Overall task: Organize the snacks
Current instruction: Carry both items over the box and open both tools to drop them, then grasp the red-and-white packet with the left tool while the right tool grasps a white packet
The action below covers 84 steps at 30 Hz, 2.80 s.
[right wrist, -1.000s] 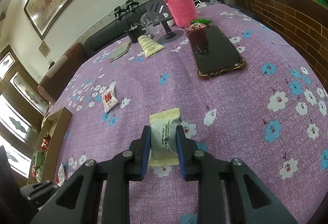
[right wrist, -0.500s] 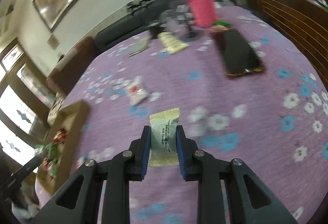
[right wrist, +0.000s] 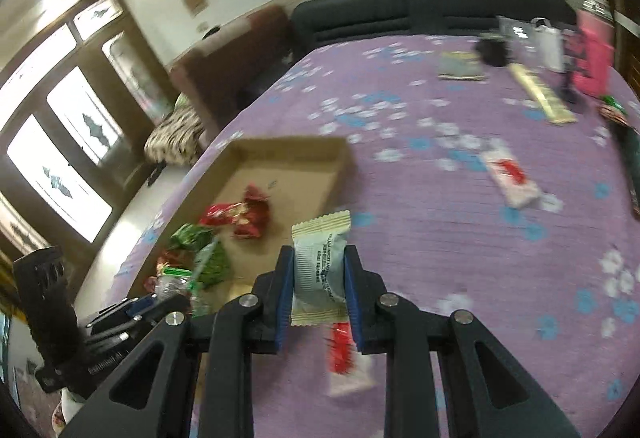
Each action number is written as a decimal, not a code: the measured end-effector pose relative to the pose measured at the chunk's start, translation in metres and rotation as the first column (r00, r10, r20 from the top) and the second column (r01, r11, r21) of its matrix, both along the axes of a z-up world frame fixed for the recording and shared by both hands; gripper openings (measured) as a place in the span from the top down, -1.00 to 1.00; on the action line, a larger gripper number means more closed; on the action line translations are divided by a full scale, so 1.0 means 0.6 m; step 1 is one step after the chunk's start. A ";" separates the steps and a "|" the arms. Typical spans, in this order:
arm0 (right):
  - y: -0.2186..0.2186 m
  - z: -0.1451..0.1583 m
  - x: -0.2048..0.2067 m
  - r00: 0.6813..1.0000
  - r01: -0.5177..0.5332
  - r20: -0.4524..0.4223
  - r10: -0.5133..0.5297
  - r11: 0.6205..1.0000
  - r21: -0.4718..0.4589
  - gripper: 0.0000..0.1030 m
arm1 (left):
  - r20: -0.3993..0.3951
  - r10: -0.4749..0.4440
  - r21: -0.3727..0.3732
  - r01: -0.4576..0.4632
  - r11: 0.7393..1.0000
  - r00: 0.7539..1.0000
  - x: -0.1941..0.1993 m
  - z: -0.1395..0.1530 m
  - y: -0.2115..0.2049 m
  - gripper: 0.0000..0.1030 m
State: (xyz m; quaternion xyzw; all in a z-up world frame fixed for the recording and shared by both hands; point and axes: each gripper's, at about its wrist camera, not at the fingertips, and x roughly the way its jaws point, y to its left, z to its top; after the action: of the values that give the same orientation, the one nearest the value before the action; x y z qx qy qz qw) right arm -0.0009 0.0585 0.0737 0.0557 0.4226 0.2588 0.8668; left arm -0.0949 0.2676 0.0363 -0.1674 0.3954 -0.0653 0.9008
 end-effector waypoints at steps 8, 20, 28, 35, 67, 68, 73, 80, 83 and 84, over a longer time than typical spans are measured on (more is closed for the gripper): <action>0.130 -0.045 0.039 0.996 -0.083 -0.040 0.078 0.988 -0.130 0.55 | -0.004 -0.027 -0.053 0.027 0.998 1.000 0.001 -0.009 0.015 -0.06; 0.164 -0.059 0.076 0.998 -0.053 -0.042 0.048 0.988 -0.142 0.36 | 0.042 0.001 -0.086 0.003 0.996 0.999 -0.018 0.017 0.048 -0.30; 0.103 -0.016 0.043 1.000 -0.010 0.023 0.012 0.995 -0.097 0.29 | 0.111 0.082 0.046 -0.088 0.995 0.990 -0.032 0.062 0.018 -0.73; 0.003 0.028 -0.015 0.984 0.091 0.160 -0.081 0.994 -0.053 0.21 | 0.428 0.113 0.131 -0.185 0.974 0.897 -0.111 0.157 -0.036 -0.99; -0.251 -0.059 0.125 0.943 0.333 0.030 -0.332 0.933 -0.140 -0.44 | 0.023 -0.335 0.056 0.334 0.941 0.942 -0.032 0.026 -0.271 -0.98; -0.240 -0.065 0.149 0.945 0.326 0.031 -0.326 0.928 -0.180 -0.44 | 0.018 -0.333 0.051 0.331 0.942 0.943 -0.031 0.025 -0.268 -0.98; -0.215 -0.098 0.236 0.943 0.316 -0.023 -0.332 0.916 -0.246 -0.35 | 0.009 -0.324 0.035 0.323 0.946 0.946 -0.029 0.025 -0.252 -0.98; -0.201 -0.108 0.236 0.946 0.302 -0.019 -0.324 0.903 -0.306 0.79 | 0.007 -0.324 0.014 0.324 0.946 0.946 -0.020 0.024 -0.244 -0.98; -0.211 -0.110 0.197 0.943 0.314 -0.003 -0.333 0.891 -0.328 0.79 | 0.008 -0.335 -0.001 0.335 0.942 0.942 -0.017 0.025 -0.243 -0.98; -0.217 -0.111 0.180 0.944 0.312 -0.005 -0.331 0.894 -0.321 0.79 | 0.008 -0.344 -0.006 0.344 0.939 0.939 -0.015 0.026 -0.245 -0.98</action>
State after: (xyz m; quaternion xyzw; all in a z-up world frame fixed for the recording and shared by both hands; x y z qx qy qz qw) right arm 0.1071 -0.0715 0.0070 -0.0070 0.4692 0.0392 0.8822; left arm -0.1039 0.1205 0.0517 -0.0990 0.4151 -0.2236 0.8763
